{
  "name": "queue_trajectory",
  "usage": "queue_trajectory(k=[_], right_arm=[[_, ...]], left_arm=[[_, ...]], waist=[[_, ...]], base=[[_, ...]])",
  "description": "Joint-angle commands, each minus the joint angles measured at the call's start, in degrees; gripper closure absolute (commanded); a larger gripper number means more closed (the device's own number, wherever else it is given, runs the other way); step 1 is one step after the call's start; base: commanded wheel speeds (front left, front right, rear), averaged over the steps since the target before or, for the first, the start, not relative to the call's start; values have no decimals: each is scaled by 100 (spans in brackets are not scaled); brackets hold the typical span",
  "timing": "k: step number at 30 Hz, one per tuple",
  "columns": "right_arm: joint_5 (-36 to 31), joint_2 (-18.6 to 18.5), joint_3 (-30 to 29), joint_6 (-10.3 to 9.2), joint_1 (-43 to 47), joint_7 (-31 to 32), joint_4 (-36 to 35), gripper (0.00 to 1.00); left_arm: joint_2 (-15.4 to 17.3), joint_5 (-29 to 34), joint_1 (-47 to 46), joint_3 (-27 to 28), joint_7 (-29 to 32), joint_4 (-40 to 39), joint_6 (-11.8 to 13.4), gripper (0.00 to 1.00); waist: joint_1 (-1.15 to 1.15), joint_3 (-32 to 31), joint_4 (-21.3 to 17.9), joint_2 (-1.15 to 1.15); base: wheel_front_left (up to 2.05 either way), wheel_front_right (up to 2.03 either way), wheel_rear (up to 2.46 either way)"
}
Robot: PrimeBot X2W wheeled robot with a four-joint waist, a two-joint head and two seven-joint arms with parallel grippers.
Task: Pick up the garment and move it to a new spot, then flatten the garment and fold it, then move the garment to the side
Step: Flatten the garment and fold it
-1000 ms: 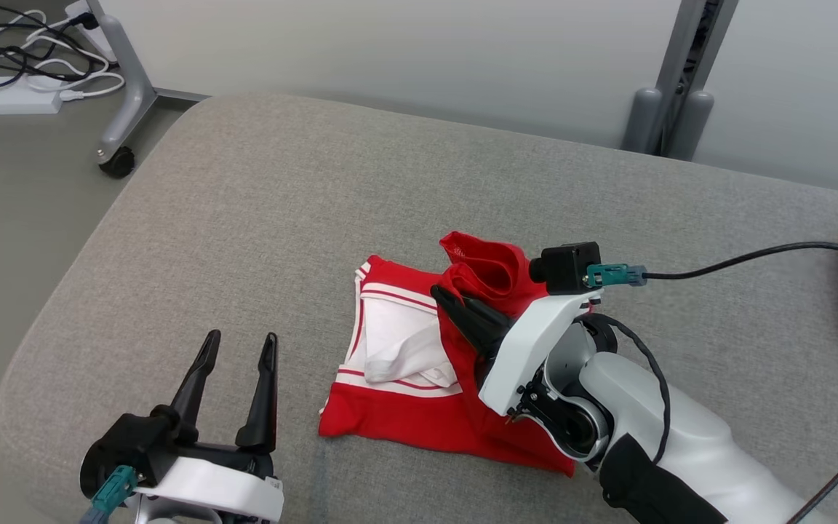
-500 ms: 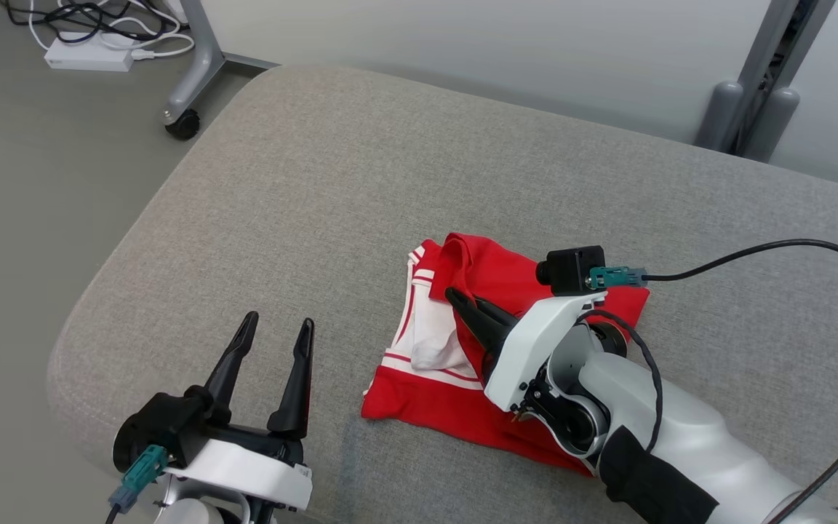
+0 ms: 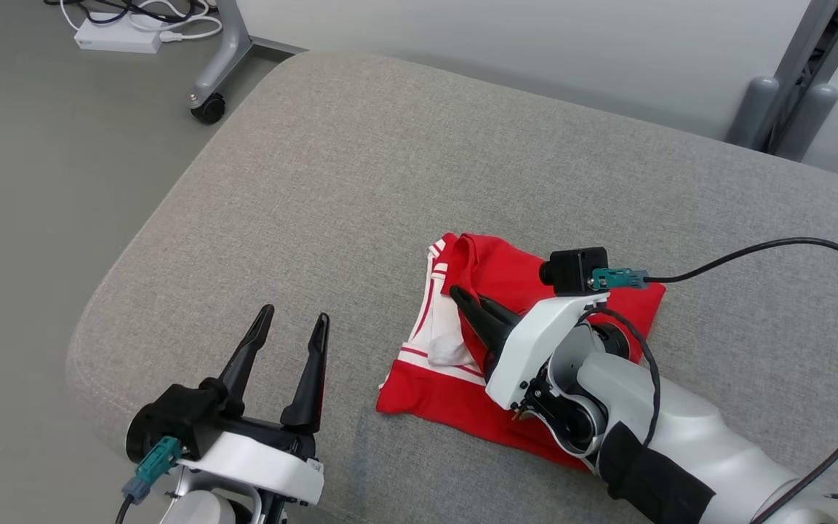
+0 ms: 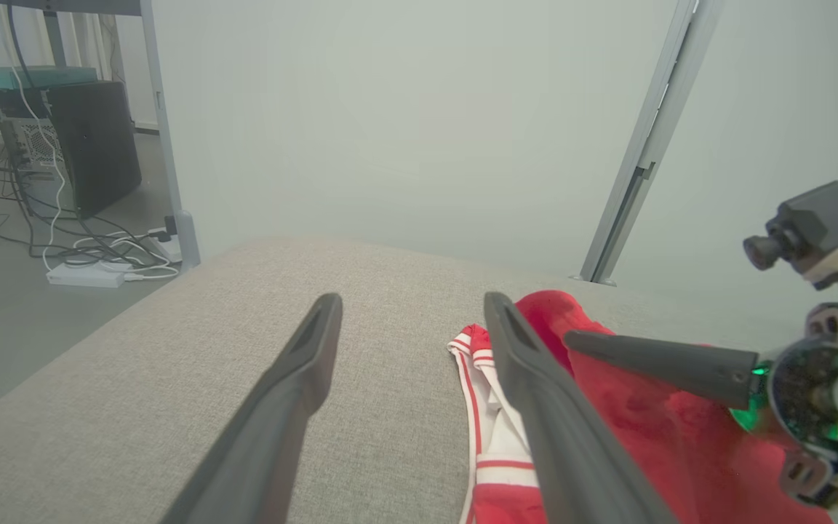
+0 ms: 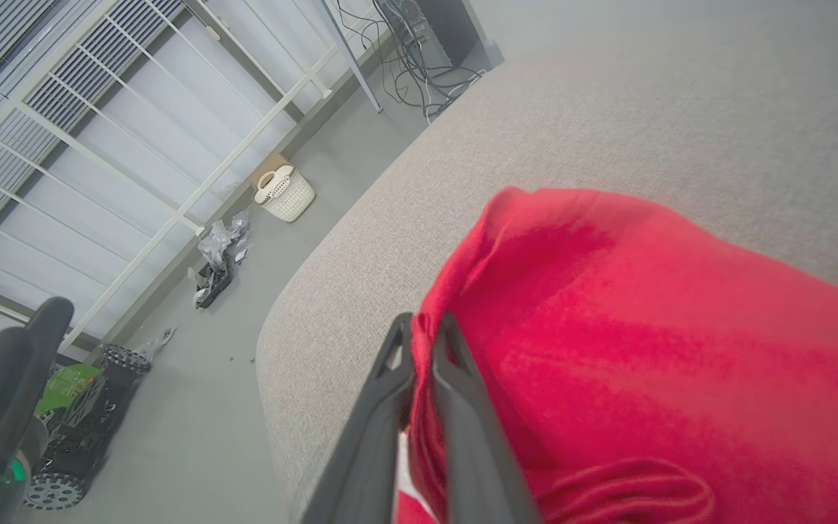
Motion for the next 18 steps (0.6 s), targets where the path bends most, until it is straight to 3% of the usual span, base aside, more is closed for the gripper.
queue_trajectory(k=[1, 10, 13, 18], right_arm=[[101, -23, 56, 0, -53, -4, 14, 0], [101, -26, 111, 0, -209, -343, -9, 0], [-186, -239, -11, 0, -223, -410, -36, 0], [-1219, -710, -748, 0, 73, -403, -320, 0]], left_arm=[[18, -19, -78, 42, -24, 2, 29, 0], [18, 123, 118, 250, -24, -60, 24, 0], [20, 167, 170, 327, -24, -95, 13, 0], [19, 231, 265, 429, -24, -142, -9, 0]], waist=[[0, -16, -38, 0], [0, -163, -373, 0], [0, -192, -469, 0], [0, -213, -587, 0]], base=[[0, 0, 0], [0, 0, 0], [0, 0, 0], [0, 0, 0]])
